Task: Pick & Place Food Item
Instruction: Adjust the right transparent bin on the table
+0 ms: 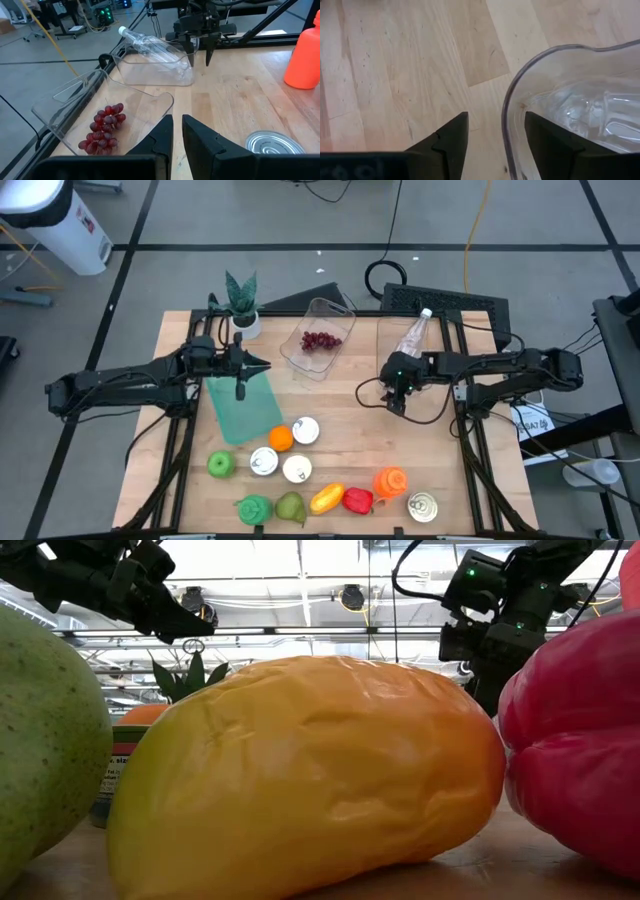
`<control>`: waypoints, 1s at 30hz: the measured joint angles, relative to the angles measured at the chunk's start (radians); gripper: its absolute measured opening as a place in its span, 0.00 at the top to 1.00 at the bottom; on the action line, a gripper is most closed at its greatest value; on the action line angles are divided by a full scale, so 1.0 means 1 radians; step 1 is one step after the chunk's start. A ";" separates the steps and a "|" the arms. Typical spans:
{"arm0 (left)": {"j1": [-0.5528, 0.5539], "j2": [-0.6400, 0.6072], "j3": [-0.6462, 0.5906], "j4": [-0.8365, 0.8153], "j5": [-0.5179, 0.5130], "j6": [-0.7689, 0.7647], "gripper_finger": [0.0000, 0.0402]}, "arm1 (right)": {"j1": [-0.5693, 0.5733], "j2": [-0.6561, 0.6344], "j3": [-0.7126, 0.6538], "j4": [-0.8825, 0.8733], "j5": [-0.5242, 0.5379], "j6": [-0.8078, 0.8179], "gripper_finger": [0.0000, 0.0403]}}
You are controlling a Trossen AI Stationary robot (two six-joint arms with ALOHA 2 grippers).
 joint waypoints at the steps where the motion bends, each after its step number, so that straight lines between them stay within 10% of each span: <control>1: 0.000 0.000 0.000 0.000 0.000 0.000 0.87 | 0.000 0.000 0.000 0.000 0.000 0.000 0.54; 30: 0.000 0.000 0.000 0.002 0.000 -0.003 0.87 | 0.001 -0.011 0.003 0.091 -0.080 -0.036 0.53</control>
